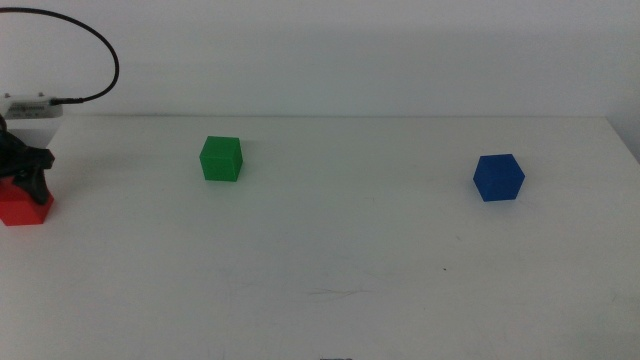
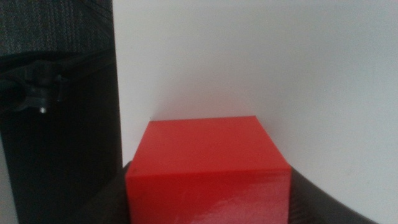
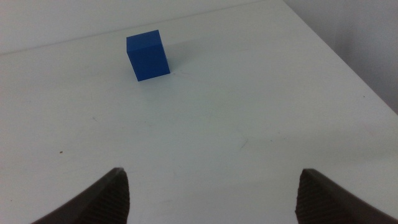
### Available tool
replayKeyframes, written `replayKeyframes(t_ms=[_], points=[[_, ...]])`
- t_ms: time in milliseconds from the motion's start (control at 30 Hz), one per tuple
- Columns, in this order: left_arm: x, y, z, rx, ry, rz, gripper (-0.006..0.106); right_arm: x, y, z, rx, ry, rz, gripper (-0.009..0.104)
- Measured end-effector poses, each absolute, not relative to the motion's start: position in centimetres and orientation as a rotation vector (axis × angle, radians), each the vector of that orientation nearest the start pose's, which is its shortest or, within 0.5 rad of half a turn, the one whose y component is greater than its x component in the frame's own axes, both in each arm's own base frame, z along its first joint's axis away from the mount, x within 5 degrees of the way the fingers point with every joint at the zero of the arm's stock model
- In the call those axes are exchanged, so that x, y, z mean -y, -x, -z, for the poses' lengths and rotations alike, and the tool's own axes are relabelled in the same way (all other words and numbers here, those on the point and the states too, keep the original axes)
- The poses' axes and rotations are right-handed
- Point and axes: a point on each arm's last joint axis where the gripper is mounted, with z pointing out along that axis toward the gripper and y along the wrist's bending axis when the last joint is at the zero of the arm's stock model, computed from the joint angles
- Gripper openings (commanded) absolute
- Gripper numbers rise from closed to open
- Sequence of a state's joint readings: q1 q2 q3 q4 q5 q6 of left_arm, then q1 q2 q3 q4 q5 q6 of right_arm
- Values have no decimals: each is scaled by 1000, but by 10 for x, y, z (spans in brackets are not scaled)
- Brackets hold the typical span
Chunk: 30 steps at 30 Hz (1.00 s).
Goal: Stack red cubes first, then green, then blue cubes in a specific spot.
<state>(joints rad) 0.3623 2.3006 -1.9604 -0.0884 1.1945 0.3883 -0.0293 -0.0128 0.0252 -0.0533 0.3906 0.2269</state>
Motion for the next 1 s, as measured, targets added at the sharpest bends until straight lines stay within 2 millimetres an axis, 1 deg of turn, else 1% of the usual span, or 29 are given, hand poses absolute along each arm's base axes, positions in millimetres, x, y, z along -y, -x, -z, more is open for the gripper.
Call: replayKeyframes(t_ms=[100,200,267,367,467,533,600,667,800,867,1000], points=[[-161,-449,-179,-2999,8,75,25,3,-52,-170,-1875,-209,-82,70],[-160,-452,-186,-2968,18,99,18,3,-52,-170,-1875,-209,-82,70],[-158,-454,-192,-2944,33,118,16,3,-52,-170,-1875,-209,-82,70],[-150,-455,-203,-2923,50,119,16,3,-52,-170,-1875,-209,-82,70],[-131,-455,-222,-2908,75,59,16,3,-52,-170,-1875,-209,-82,70],[-110,-452,-235,-2908,80,4,17,3,-52,-170,-1875,-209,-82,70],[-86,-446,-241,-2921,69,-9,17,3,-52,-170,-1875,-209,-82,70],[-63,-438,-246,-2934,70,15,17,3,-52,-170,-1875,-209,-82,70],[-18,-419,-244,-2990,94,75,17,3,-52,-170,-1875,-209,-82,70],[12,-409,-246,-3008,103,92,17,3,-52,-170,-1875,-209,-82,70],[80,-393,-254,-3008,126,135,17,3,-52,-170,-1875,-209,-82,70]])
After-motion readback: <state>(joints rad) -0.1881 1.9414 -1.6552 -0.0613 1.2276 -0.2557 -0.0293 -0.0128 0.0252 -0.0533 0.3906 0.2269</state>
